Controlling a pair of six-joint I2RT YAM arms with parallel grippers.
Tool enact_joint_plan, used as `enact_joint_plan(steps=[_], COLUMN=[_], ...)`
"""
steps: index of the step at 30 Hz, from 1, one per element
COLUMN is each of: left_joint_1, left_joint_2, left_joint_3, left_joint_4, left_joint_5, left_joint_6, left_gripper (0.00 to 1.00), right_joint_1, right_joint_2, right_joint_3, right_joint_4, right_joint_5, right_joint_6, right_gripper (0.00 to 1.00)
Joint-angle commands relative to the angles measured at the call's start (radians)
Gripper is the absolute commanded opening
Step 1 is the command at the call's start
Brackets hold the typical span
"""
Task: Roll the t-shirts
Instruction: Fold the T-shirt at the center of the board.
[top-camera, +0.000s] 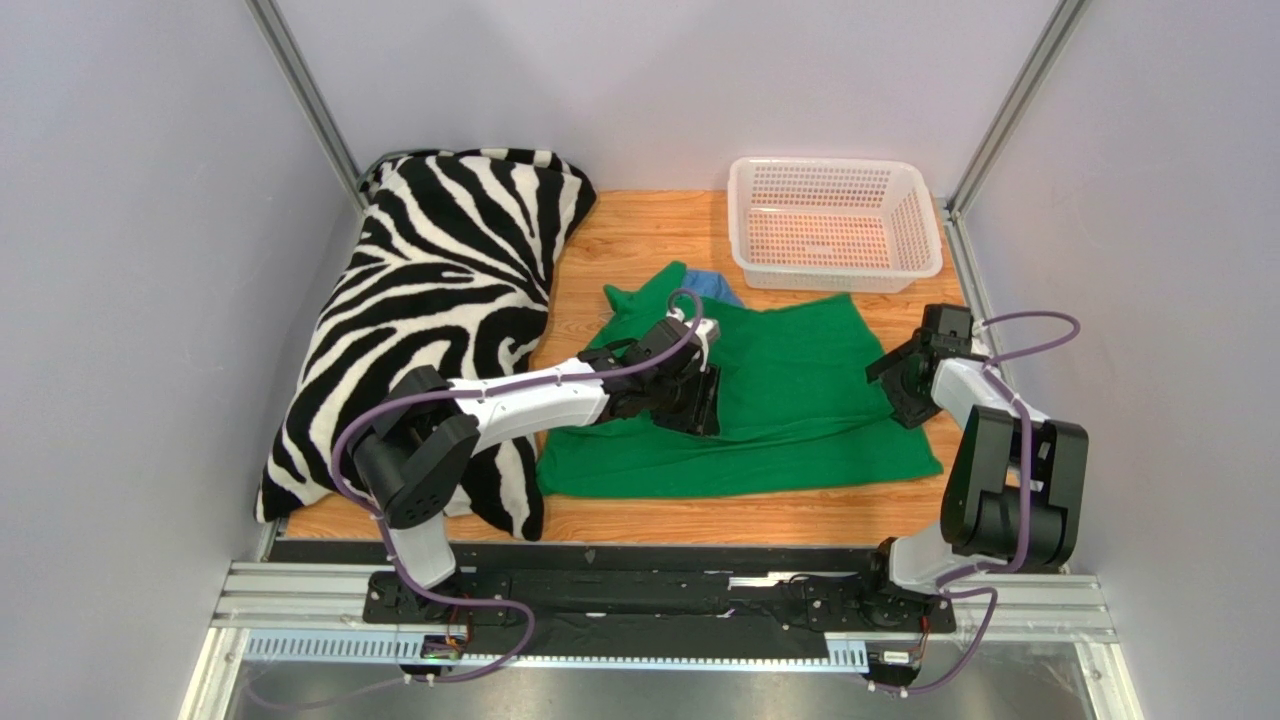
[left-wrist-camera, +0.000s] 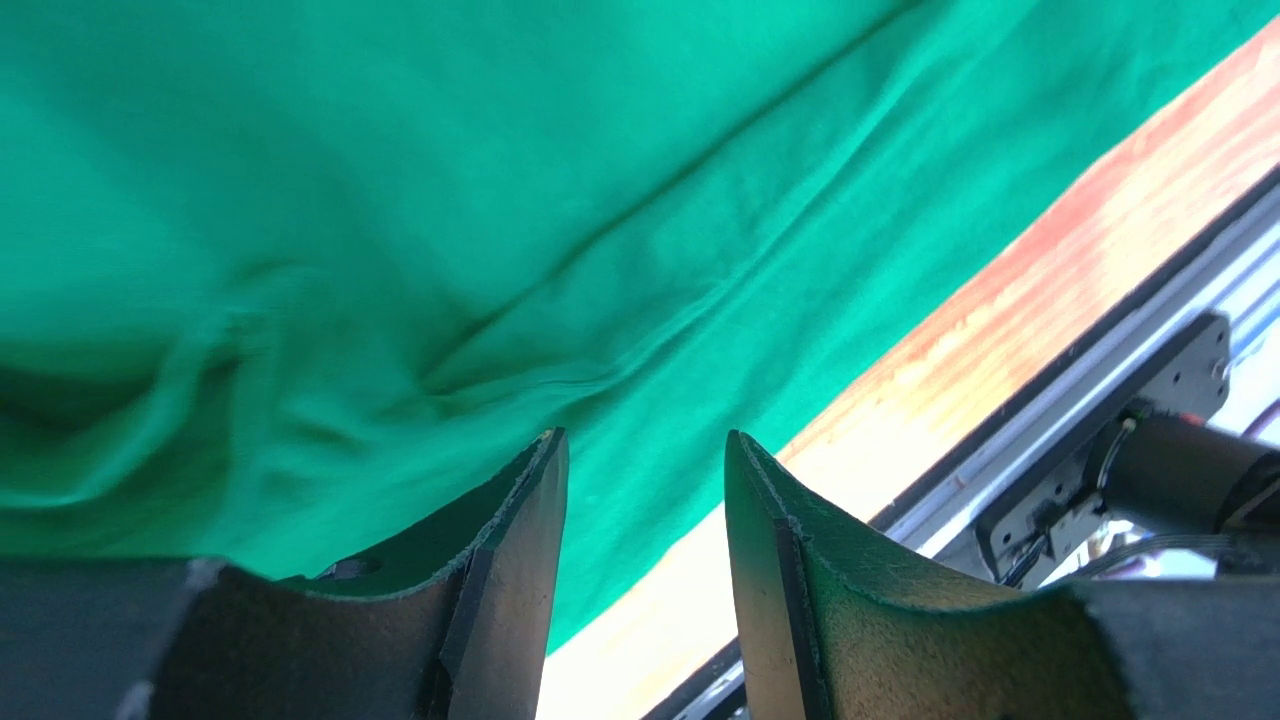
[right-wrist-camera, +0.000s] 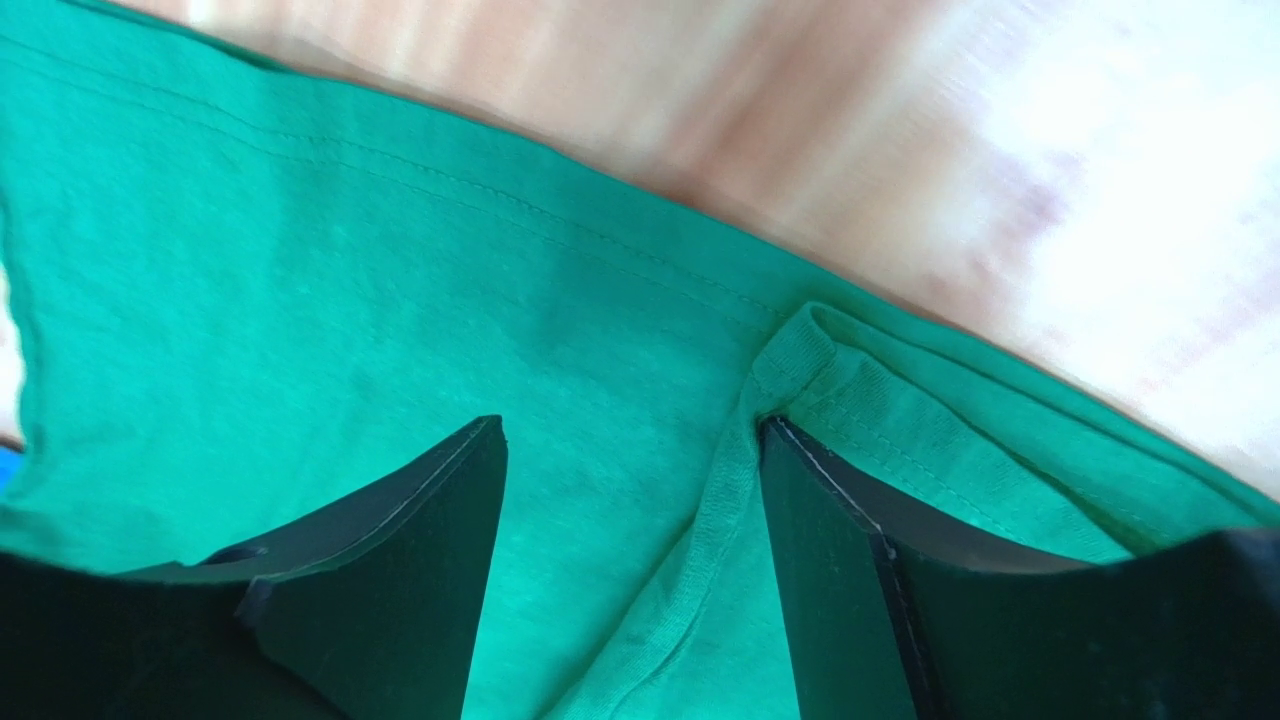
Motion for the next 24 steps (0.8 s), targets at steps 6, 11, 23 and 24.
enact_joint_plan(steps=[6,11,23,24], left_joint_1=[0.112,0.172,0.178,0.179], left_joint_2=[-0.120,-0.205,-0.274,-0.262], left_joint_3=[-0.025,-0.129,-0.318,-0.324], left_joint_4=[-0.016,-0.019,-0.058,-0.061], left_joint_5=[0.035,0.032,-0.134,-0.160], left_joint_6=[-0.037,-0.082,-0.218,-0.232], left_gripper=[0.50,0.36,0.00,0.00], right_joint_1=[-0.005,0.019,0.142,0.142], right_joint_2=[0.067,-0.016,-0.309,-0.309], right_joint_3=[0.136,0.149,-0.182,-0.212], right_joint_4=[0.049,-0.038,0.020,0.034], right_joint_5=[-0.046,-0.011,-0.007,-0.017], right_joint_6=[-0.003,-0.033,0.070,0.078], right_gripper=[0.67,0.67,0.58,0.58])
